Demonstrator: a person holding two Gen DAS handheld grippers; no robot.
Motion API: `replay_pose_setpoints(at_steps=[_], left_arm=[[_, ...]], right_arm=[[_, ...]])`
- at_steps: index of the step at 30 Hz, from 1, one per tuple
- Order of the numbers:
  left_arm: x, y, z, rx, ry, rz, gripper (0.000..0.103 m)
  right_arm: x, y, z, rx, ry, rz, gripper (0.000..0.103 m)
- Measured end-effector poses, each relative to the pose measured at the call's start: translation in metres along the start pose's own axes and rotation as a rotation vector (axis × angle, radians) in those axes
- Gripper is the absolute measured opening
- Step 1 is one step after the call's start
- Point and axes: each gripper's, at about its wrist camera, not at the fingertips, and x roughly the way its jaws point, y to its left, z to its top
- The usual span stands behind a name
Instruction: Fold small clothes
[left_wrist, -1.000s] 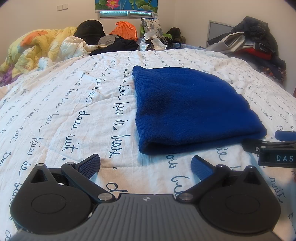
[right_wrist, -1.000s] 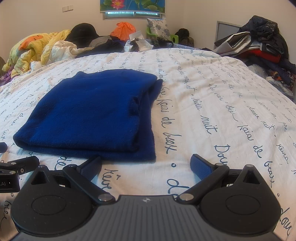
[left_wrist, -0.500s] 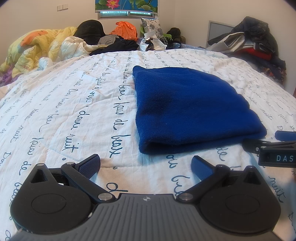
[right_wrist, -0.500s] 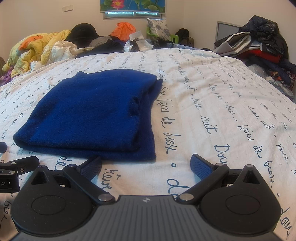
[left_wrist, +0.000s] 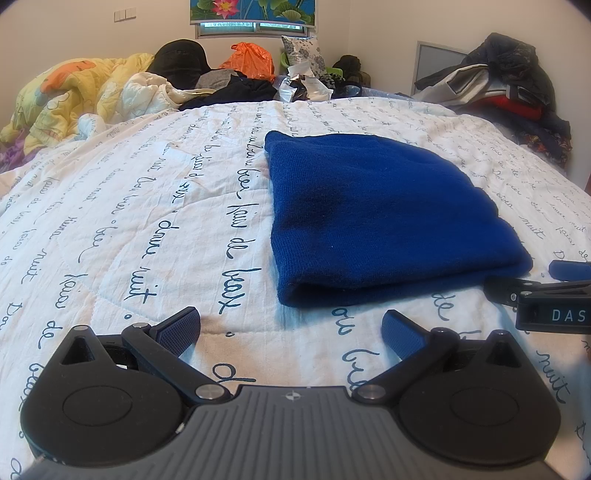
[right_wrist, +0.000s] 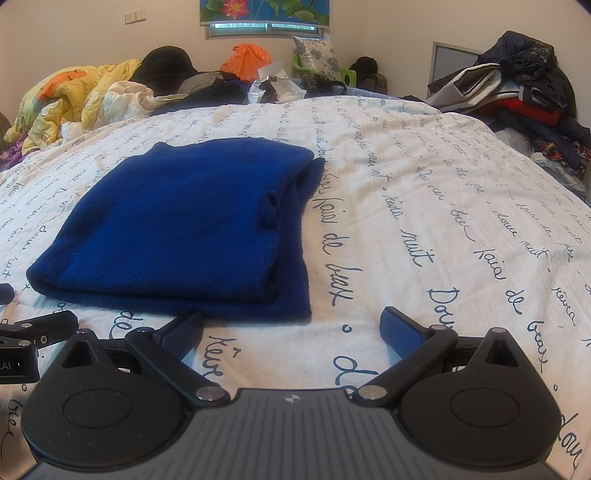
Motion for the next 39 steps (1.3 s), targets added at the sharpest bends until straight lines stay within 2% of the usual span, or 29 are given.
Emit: replay_pose_setpoints(at_steps=[15,26,34,39], left_arm=[[0.0006,-0.0001,0.0003,0.000,0.002,0.002,0.103],[-0.0002,-0.0066,0.0048,-0.052,0.018,0.059,0.103],[0.0009,-0.0081,0.0082,-0.057,0.039,0.066,0.103],[0.0002,-0.0058,0.0041,-0.051,0.014,0.059,0.103]], right_arm=[[0.0003,0.0000,-0.0001,0.001,0.000,-0.001,0.103],[0.0000,0.0003,-0.0001,0.001,0.000,-0.001,0.103],[-0.0001,0.0004,-0.0001,0.001,0.000,-0.001,0.103],[-0.0005,0.0008,-0.0003,0.002,0.000,-0.003,0.103]])
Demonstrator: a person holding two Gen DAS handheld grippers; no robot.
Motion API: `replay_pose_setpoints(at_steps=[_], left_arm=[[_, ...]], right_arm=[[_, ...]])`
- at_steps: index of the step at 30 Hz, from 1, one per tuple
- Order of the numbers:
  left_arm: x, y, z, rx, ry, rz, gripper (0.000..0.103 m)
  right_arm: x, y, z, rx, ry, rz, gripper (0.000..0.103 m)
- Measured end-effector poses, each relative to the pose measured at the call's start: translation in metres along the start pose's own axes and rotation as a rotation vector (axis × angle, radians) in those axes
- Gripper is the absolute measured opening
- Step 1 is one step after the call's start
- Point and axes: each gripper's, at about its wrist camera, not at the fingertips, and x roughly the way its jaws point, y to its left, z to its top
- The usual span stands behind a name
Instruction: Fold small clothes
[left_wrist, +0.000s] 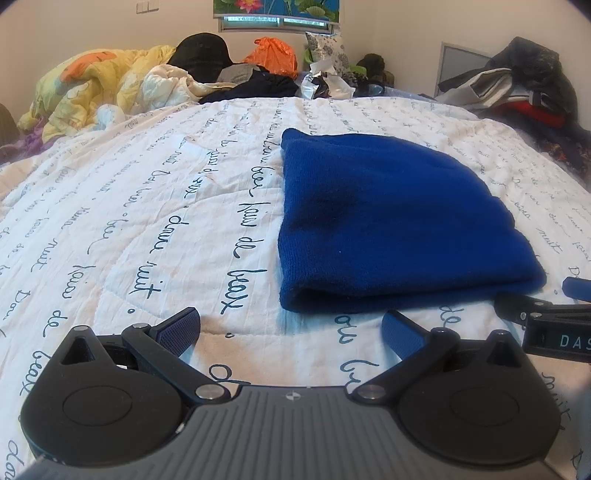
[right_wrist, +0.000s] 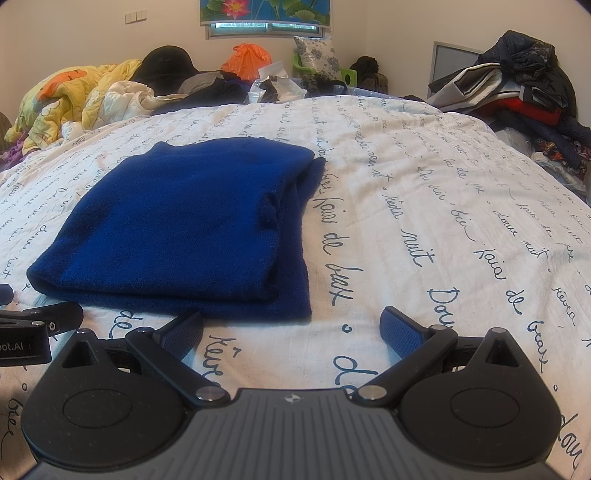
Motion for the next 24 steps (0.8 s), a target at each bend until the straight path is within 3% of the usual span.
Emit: replay_pose_setpoints(at_steps=[24], left_arm=[[0.0006,0.0004,0.0027,0.010,0.015,-0.006,0.103]], right_arm=[[0.0002,-0.0002,-0.0001,0.000,0.000,0.001,0.103]])
